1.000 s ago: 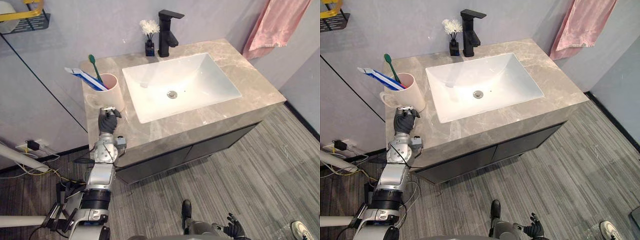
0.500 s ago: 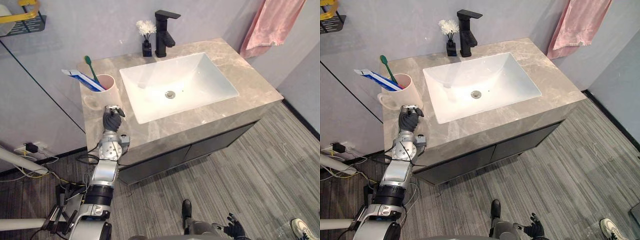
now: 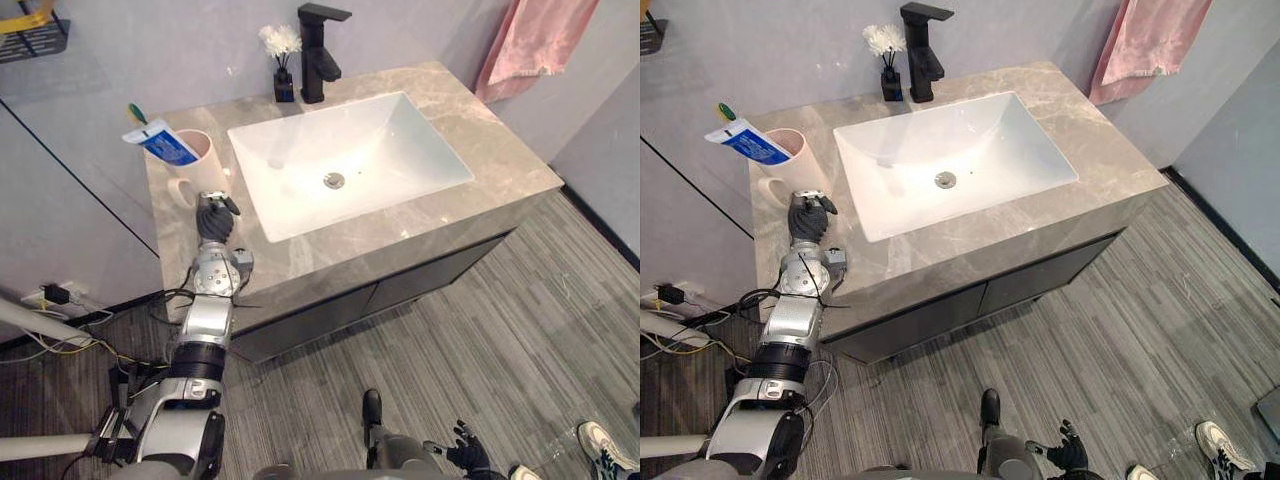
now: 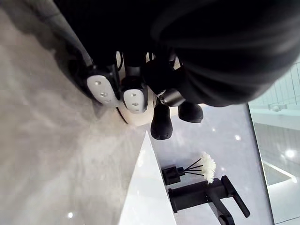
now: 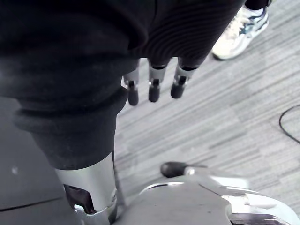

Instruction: Organize washtable

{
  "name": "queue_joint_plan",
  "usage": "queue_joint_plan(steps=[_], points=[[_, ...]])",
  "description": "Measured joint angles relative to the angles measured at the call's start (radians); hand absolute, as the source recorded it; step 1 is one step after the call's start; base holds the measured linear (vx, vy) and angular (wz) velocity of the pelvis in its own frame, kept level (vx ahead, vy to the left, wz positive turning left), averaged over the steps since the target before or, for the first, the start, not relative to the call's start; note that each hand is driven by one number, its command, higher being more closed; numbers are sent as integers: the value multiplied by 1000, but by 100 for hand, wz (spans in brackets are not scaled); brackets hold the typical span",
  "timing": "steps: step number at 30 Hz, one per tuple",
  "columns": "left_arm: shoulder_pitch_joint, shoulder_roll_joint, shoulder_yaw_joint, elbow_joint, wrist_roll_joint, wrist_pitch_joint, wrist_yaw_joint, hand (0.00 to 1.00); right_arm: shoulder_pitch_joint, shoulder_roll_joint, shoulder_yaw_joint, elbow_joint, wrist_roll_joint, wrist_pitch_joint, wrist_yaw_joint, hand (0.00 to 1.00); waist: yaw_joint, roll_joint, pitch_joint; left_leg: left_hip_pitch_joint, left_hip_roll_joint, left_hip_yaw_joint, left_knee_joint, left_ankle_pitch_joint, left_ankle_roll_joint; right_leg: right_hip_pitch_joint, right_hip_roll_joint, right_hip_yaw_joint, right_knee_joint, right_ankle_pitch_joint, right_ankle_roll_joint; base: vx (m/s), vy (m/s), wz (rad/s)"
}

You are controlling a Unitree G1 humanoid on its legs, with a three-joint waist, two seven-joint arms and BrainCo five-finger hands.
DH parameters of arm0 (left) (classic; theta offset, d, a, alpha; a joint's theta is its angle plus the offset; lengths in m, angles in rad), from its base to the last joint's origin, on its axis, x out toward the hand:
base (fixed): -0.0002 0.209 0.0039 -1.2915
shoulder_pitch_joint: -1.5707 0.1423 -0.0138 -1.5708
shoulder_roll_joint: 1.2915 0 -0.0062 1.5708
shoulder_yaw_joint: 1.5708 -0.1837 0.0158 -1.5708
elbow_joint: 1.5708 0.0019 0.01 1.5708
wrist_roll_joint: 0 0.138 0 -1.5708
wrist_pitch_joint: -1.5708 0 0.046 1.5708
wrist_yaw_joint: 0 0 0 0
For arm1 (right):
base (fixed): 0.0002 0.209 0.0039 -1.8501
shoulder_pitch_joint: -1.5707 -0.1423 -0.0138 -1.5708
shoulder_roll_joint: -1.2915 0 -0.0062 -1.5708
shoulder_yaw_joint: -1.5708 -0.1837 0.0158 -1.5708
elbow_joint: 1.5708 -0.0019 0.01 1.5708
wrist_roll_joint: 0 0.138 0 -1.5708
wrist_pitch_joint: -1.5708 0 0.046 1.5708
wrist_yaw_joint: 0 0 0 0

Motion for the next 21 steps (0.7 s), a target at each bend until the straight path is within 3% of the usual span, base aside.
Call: queue_joint_plan(steps=[7,12,21], points=[[-132,103,9,76,15,37,15,100,2,-1,11,-26,2,-7,10,0,-1,-14,45,-27,-4,18,8,0,0,-34,1,16,1,15,-2,-10,-14,-8],[-217,148,5,120,26,38,19,100,2,-2,24,-39,3,-9,10,0,-5,-22,88,-40,-7,21,15,0,0,-47,-2,17,5,23,-4,-5,-1,-2],[-434,226,-67,221,26,41,24,100,3,6,66,-90,15,-27,9,0,5,-91,143,-150,-32,18,87,1,1,-131,-30,36,5,70,-17,-45,11,-2]])
